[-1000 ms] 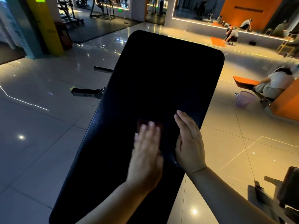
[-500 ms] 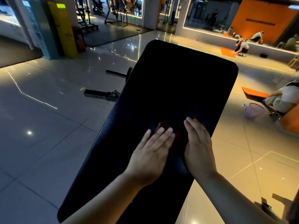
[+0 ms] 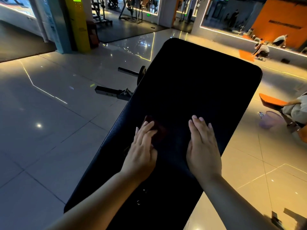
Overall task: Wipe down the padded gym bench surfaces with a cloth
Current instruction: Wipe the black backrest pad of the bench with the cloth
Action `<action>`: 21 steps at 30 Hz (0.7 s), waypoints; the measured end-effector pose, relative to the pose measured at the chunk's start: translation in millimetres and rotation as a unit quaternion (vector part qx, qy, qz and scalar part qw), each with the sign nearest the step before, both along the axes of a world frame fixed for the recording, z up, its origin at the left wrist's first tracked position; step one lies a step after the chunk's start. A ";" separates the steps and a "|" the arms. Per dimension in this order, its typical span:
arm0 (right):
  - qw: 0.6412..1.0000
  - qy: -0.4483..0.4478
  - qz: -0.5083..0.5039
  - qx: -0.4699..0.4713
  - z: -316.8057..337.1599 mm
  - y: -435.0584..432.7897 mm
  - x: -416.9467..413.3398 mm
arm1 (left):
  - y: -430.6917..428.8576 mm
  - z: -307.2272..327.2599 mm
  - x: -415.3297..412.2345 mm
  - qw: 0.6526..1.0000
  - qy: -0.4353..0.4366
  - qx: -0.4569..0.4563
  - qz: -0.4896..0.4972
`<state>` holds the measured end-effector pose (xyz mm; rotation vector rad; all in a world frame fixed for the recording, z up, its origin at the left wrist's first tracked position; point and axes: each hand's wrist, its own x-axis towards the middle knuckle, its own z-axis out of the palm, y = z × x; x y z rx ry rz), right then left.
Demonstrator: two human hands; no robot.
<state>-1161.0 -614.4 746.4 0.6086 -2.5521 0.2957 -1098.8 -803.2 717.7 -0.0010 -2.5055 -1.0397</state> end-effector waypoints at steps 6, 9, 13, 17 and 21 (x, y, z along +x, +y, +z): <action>1.000 0.013 0.004 0.010 -1.5 0.9 0.4 | 8.8 -9.3 15.9 0.981 -0.009 -0.152 -0.123; 1.000 0.012 0.006 0.002 -2.4 0.2 -0.1 | -23.3 -22.0 -2.7 0.997 0.002 -0.082 0.013; 1.000 0.019 0.003 0.002 -3.1 -0.5 0.1 | 0.1 -12.2 -6.5 0.993 -0.025 0.020 0.110; 1.000 0.017 0.001 0.007 -2.6 -0.2 0.8 | -2.5 -24.0 14.1 0.992 0.009 -0.118 -0.044; 1.000 0.019 0.008 0.002 -2.1 -0.1 -0.6 | -31.6 -23.9 -4.8 0.993 -0.015 -0.062 0.098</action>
